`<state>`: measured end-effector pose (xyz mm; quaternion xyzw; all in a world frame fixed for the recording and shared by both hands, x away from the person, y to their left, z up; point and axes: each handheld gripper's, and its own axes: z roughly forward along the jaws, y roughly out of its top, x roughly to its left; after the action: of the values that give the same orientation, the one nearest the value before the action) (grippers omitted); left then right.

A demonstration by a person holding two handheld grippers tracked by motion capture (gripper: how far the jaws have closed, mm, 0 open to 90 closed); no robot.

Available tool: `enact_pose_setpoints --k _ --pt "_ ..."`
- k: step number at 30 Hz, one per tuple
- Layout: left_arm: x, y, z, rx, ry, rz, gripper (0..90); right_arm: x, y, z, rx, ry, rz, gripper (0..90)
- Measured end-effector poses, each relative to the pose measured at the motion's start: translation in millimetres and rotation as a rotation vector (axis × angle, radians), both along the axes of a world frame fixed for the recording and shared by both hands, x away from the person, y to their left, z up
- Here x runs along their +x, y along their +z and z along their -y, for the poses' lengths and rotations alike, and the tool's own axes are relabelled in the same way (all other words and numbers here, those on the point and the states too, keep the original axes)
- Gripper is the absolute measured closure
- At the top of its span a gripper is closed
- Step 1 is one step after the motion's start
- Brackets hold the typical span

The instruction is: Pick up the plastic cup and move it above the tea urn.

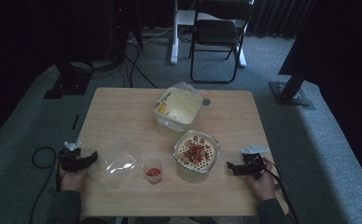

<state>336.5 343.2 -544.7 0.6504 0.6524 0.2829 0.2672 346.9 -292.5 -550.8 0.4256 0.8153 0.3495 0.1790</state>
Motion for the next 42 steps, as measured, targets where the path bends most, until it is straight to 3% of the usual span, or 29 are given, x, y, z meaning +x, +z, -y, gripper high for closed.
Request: enact_pose_setpoints --k 12,19,23,25,27,30,33,38,42 --pt "-1.7 0.6 0.3 -0.013 -0.012 0.010 24.3 1.1 0.0 0.2 0.001 -0.016 0.000 11.3" --pt "-2.7 13.6 -12.0 -0.090 -0.016 0.034 37.6 0.9 0.0 0.4 0.001 -0.019 0.000 11.3" --pt "-5.6 41.4 -10.3 -0.112 -0.104 0.082 43.4 0.8 0.1 0.4 0.001 -0.019 -0.001 11.3" --pt "-6.9 50.1 -6.4 -0.116 -0.139 0.096 44.9 0.8 0.1 0.3 0.001 -0.019 -0.001 11.3" --pt "-8.5 58.0 -2.5 -0.154 -0.178 0.109 45.2 0.7 0.1 0.4 0.000 -0.020 -0.001 11.4" --pt "-12.1 65.9 6.7 -0.174 -0.254 0.105 48.4 0.5 0.0 0.4 0.001 -0.021 0.000 11.4" --pt "-14.5 67.5 11.4 -0.169 -0.287 0.099 46.6 0.5 0.0 0.5 0.001 -0.021 0.000 11.4" --pt "-26.4 64.6 16.3 -0.229 -0.343 0.068 43.8 0.0 0.0 0.3 0.001 -0.026 0.000 11.5" --pt "-36.6 59.1 15.7 -0.221 -0.357 0.046 43.8 -0.1 0.0 0.2 0.001 -0.028 0.000 11.5"
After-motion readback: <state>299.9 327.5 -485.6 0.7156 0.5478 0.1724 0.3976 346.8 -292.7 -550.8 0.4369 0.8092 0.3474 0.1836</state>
